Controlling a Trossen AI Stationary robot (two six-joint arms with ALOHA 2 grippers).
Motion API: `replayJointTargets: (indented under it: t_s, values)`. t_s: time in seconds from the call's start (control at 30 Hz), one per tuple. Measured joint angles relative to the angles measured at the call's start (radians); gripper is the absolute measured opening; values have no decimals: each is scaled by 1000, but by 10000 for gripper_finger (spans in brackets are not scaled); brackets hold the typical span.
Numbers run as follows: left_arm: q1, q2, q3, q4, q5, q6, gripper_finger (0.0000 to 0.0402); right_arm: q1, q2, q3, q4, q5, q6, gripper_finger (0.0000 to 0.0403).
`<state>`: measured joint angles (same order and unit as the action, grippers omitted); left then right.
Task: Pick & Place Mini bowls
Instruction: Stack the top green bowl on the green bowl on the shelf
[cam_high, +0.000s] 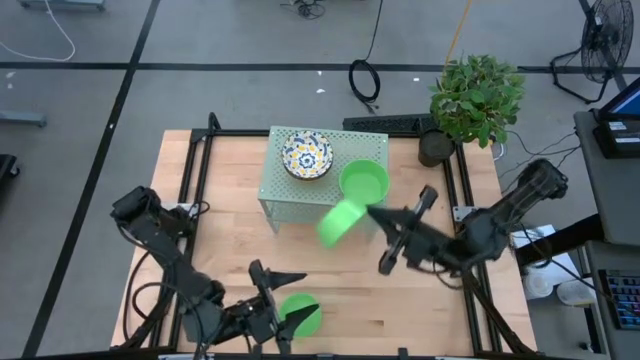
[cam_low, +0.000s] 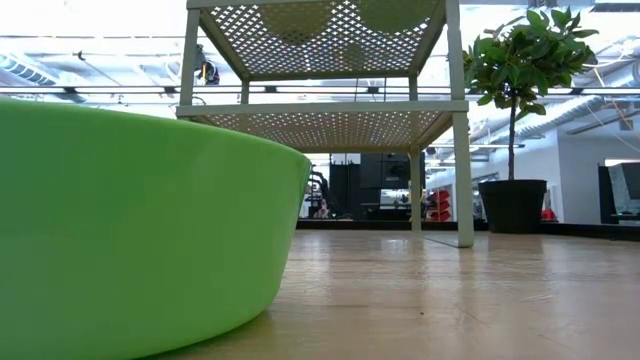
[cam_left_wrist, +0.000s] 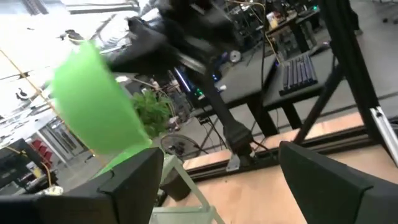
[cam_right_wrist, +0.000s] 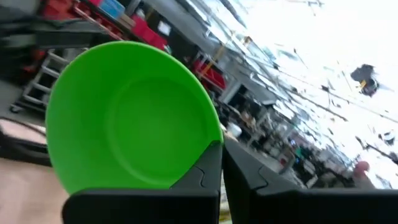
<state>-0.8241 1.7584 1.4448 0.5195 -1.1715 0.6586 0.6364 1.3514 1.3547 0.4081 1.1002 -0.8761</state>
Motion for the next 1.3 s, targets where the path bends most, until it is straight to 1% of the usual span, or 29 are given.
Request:
replayJointTargets:
  t_s: [0.07,0.17,0.27,0.33,0.37,0.4,0.43,0.53,0.6,0.67,0.73,0.8,0.87,1.03,1.2,1.3]
  values:
    - [-5,0,0,-37,-1,-34,323,-37,0,112,-156,0,56,0]
    - [-8,0,0,-138,-1,-112,320,-100,0,268,-374,3,153,0]
    - [-7,0,0,-230,-1,-189,316,-173,0,415,-610,1,286,0]
    - [-7,0,0,-269,-1,-229,315,-225,0,504,-776,-19,400,0]
    - [-7,0,0,-283,-1,-246,315,-251,0,547,-863,-56,469,0]
    - [-7,0,0,-292,-2,-257,316,-279,0,588,-949,-115,546,0]
    - [-7,0,0,-295,-2,-262,317,-309,0,630,-1038,-197,624,0]
    - [-7,0,0,-293,-2,-264,319,-408,2,722,-1231,-516,815,0]
    - [-3,0,0,-293,-1,-264,316,-467,5,760,-1318,-661,885,0]
    - [3,0,0,-293,-1,-266,313,-522,7,783,-1407,-745,955,0]
    - [11,0,0,-292,-2,-270,310,-580,6,788,-1490,-790,992,0]
    - [17,0,0,-297,-1,-273,308,-629,6,787,-1571,-788,1009,0]
    - [26,0,0,-318,-1,-289,308,-672,6,772,-1612,-789,1028,0]
    - [41,0,0,-365,0,-331,311,-746,6,708,-1617,-874,1036,0]
    - [45,0,0,-389,1,-363,304,-788,7,621,-1603,-964,1038,0]
    - [45,0,0,-395,1,-366,304,-801,8,595,-1603,-977,1032,0]
